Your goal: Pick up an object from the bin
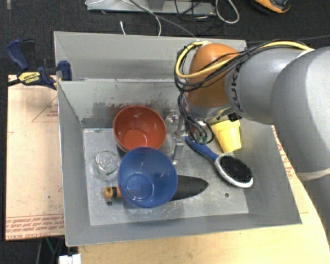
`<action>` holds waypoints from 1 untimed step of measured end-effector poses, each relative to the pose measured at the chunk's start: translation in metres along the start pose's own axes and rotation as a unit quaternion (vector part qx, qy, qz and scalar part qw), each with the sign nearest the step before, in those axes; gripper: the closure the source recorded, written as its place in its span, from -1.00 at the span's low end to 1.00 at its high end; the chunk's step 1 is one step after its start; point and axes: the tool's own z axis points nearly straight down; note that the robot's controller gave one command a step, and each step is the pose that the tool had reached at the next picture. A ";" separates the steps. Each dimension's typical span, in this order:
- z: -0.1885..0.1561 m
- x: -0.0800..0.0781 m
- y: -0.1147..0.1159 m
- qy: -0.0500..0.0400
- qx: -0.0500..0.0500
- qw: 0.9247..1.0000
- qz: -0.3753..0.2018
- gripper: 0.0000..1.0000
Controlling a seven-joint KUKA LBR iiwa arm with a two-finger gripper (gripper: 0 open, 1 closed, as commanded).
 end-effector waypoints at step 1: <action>0.001 0.010 0.016 -0.002 0.002 1.000 -0.019 -1.00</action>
Offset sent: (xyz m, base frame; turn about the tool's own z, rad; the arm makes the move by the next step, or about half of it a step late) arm -0.0185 0.0506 -0.0019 0.0674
